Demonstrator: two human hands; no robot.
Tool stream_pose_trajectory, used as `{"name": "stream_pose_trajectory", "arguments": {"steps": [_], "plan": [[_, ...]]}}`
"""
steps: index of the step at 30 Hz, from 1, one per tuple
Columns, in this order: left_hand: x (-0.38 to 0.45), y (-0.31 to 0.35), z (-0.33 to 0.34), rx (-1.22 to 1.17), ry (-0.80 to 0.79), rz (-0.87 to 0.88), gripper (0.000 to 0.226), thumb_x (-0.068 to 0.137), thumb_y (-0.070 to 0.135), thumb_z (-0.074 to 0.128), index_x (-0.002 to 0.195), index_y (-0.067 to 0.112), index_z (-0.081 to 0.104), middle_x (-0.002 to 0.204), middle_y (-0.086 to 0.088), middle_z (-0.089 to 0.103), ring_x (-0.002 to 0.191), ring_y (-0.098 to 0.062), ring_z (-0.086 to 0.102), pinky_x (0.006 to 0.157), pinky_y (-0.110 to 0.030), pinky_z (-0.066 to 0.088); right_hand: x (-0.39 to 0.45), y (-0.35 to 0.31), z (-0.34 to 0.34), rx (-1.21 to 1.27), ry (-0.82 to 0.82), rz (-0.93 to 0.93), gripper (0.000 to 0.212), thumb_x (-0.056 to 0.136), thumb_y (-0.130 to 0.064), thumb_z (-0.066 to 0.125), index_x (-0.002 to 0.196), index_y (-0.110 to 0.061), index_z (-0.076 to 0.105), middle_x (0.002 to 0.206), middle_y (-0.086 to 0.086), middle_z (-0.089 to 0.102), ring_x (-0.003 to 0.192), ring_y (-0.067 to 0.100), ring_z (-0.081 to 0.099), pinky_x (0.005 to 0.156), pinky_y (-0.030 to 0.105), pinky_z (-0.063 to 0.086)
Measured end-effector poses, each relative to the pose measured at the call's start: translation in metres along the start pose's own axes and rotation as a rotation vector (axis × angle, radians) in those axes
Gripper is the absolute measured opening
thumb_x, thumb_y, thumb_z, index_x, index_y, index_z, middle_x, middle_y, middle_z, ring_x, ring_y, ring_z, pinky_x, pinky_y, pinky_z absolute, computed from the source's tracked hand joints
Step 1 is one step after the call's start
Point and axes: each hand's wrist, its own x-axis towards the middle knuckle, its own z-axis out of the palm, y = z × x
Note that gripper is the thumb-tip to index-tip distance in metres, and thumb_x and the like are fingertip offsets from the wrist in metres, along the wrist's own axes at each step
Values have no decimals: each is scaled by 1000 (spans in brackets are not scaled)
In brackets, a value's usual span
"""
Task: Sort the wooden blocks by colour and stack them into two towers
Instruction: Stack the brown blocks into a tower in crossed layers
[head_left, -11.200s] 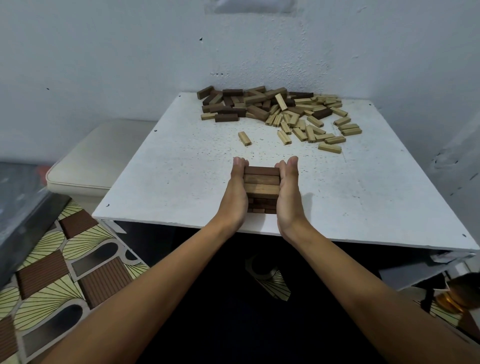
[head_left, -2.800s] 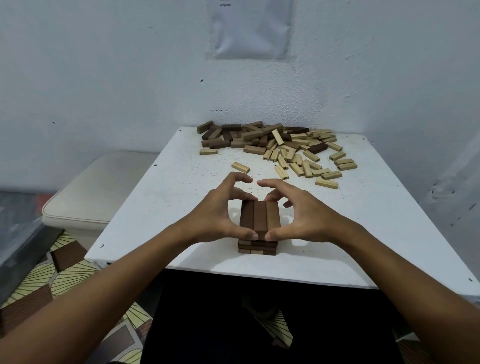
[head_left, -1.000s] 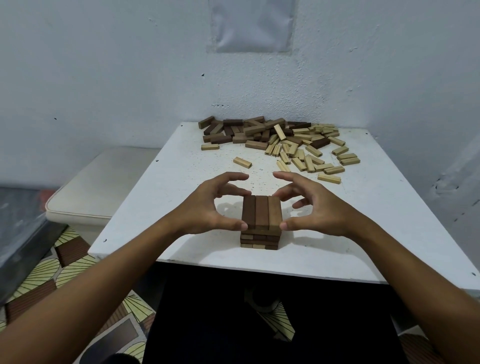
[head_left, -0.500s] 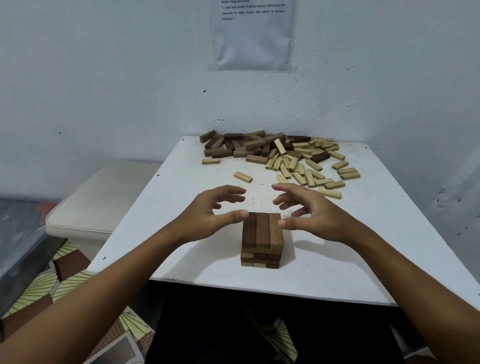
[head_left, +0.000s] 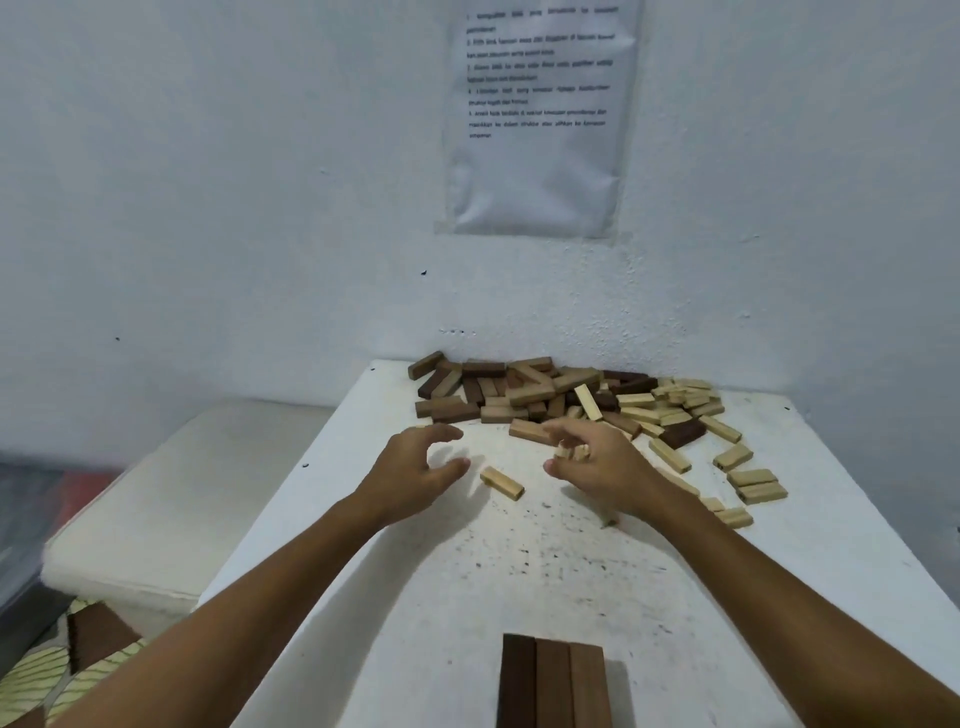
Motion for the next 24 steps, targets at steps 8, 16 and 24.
{"name": "stream_pose_trajectory", "arguments": {"steps": [8,16,24], "plan": [[70,-26,9,202,63,124,34,87,19,58,117,30,70,115,10,69,110,-15,58,91,-40,49,55,16,25,-462,63,-132,35,93,-26,56,127,-22,61,118,-3,59,112,16,50,93,33,44],[92,-44,15,280,97,112,23,81,18,65,97,31,77,91,5,69,93,-18,56,79,-36,47,61,18,35,-523,23,-143,38,94,-25,56,131,-23,59,115,-2,55,112,17,46,88,30,39],[102,-43,9,219,61,0,17,73,14,76,89,15,71,86,0,69,80,-16,59,69,-25,43,60,17,40,-518,64,-94,24,93,-21,57,115,-23,65,112,-4,56,112,16,45,87,27,40]]}}
